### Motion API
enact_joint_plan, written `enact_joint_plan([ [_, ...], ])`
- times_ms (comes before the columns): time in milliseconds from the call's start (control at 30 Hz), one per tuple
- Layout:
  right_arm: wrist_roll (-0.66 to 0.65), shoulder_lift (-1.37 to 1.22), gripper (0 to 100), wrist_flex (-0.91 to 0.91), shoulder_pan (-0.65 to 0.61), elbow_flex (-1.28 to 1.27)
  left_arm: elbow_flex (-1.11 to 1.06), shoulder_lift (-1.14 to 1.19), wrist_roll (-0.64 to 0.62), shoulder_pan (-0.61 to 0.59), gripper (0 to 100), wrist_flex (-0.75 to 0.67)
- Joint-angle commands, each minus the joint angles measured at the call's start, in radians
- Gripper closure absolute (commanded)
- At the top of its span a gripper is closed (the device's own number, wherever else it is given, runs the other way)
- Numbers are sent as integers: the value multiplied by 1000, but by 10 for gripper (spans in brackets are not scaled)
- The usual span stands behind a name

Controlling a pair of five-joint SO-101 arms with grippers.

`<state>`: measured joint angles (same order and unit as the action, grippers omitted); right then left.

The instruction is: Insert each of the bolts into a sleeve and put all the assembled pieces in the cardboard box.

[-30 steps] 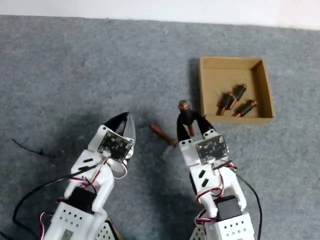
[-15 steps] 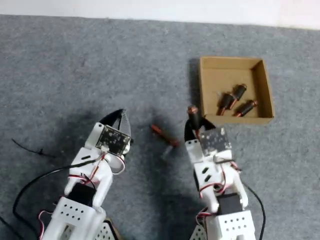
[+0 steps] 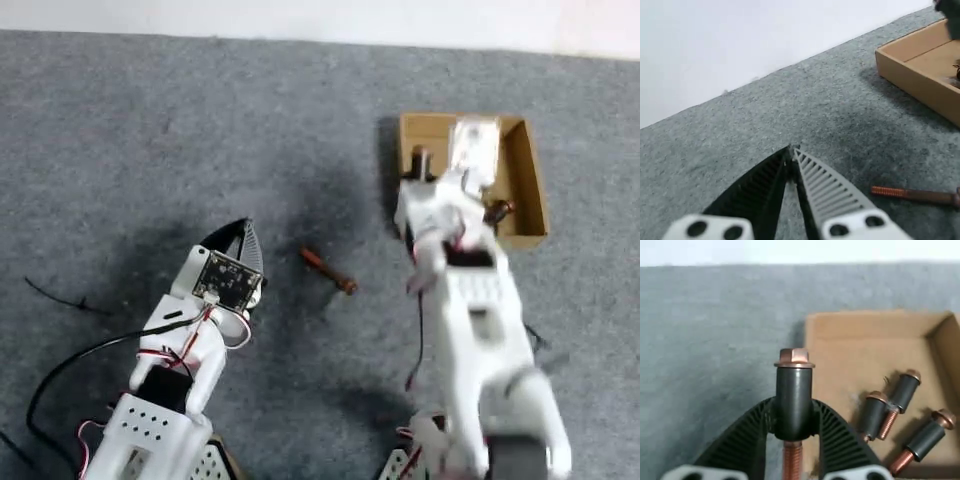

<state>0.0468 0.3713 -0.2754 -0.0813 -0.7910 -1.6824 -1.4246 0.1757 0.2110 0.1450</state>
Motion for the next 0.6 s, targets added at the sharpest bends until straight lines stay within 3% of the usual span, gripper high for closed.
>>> enact_joint_plan([
  [0, 52, -271, 993, 38, 62, 242, -7, 2, 3, -10, 990, -21],
  [167, 118, -533, 993, 38, 139, 400, -7, 2, 3, -10, 990, -21],
  [333, 115, -630, 983, 35, 137, 460, -7, 2, 3, -10, 990, -21],
  [567, 115, -631, 765, -91, 94, 466, -8, 2, 3, -10, 990, -21],
])
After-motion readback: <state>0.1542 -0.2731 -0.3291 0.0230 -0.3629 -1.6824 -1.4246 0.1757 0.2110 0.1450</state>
